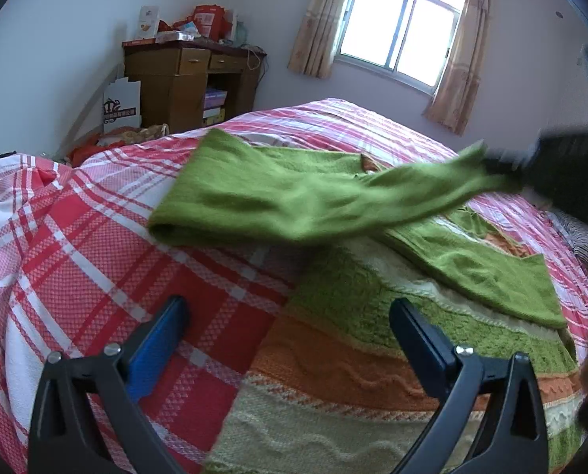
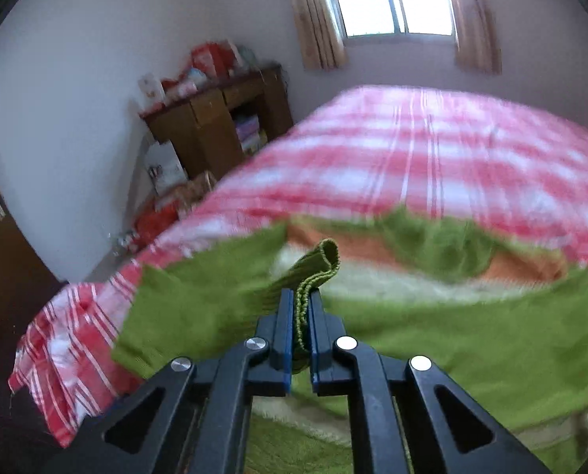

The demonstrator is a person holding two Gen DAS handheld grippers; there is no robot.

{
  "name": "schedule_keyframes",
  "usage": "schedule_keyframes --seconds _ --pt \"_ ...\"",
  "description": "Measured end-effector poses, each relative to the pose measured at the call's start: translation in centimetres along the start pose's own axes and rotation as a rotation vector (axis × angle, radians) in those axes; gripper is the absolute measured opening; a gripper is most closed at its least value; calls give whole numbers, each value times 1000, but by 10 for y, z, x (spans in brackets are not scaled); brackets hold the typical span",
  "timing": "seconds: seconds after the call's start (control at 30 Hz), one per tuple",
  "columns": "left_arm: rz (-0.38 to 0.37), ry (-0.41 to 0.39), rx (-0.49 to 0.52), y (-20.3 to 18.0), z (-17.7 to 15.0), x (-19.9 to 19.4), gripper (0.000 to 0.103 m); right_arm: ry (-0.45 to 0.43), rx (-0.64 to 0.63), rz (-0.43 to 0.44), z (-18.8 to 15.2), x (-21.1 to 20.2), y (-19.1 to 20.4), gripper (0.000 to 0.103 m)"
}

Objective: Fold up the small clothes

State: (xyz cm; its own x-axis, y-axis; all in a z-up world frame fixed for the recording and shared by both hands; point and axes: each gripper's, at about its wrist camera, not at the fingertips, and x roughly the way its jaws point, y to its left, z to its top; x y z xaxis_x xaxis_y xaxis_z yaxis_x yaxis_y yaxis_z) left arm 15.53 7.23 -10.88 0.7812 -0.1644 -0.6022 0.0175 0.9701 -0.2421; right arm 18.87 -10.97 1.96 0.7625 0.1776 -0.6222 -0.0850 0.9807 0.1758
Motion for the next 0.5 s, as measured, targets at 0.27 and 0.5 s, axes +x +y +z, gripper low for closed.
schedule_keyframes --seconds 0.27,0.5 --pt "13 5 7 0 3 1 103 -170 -34 -149 46 -73 -42 5" --pt "25 7 16 -1 3 2 103 -127 29 -323 26 -98 -132 2"
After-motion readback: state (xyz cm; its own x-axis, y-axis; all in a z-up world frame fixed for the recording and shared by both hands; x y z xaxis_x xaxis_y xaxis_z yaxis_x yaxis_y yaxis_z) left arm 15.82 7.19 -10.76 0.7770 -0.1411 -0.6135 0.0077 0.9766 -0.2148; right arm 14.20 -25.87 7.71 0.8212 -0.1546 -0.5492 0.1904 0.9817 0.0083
